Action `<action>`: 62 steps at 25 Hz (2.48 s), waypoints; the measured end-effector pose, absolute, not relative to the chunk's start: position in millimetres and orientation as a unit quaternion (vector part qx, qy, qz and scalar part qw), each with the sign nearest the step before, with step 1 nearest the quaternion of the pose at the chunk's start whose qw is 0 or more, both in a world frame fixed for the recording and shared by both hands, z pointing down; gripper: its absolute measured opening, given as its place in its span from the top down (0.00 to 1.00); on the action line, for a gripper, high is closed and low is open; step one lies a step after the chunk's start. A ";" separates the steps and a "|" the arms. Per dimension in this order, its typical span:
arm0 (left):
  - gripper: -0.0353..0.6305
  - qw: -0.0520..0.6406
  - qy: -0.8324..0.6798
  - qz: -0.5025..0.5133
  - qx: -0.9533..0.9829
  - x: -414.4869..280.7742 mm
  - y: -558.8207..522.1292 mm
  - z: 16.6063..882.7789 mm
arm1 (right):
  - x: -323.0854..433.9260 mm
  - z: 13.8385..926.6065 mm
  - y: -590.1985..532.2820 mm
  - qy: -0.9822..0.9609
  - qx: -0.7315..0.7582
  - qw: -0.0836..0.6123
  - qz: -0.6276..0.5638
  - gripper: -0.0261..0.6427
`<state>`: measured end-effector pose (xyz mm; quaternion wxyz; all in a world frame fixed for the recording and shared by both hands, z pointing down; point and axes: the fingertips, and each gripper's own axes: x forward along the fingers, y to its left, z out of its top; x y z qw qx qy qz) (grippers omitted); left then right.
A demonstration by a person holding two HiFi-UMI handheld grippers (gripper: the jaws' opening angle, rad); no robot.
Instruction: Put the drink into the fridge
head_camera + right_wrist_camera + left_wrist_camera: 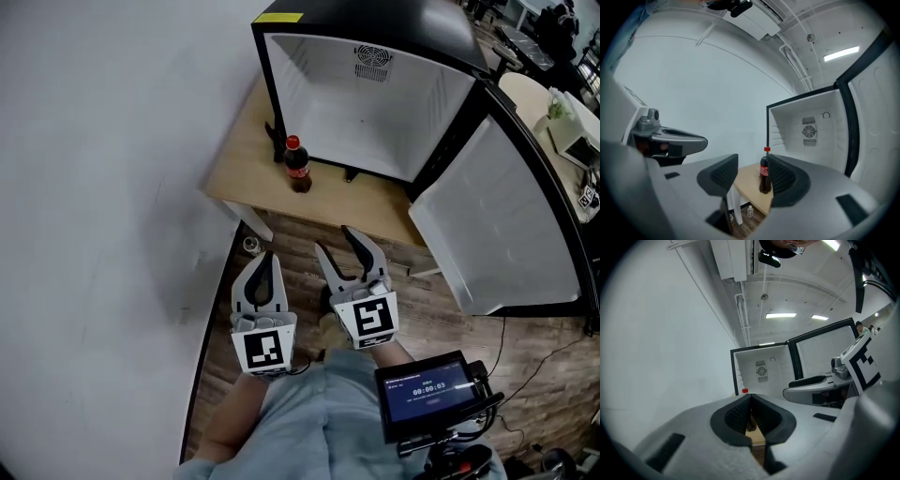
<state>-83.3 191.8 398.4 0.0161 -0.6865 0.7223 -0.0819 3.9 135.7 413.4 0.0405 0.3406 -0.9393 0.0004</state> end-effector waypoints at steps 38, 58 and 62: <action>0.93 -0.029 0.725 -0.079 -0.684 -213.6 -1.6 426.4 | -127.0 476.8 -45.5 -0.948 0.301 0.104 0.009 0.44; 0.93 -0.071 0.698 -0.119 -0.702 -238.6 -39.8 481.4 | -155.2 559.2 -78.3 -0.931 0.320 0.168 0.042 0.45; 0.93 -0.070 0.692 -0.120 -0.708 -236.6 -43.9 481.0 | -158.7 559.6 -79.0 -0.932 0.317 0.172 0.045 0.49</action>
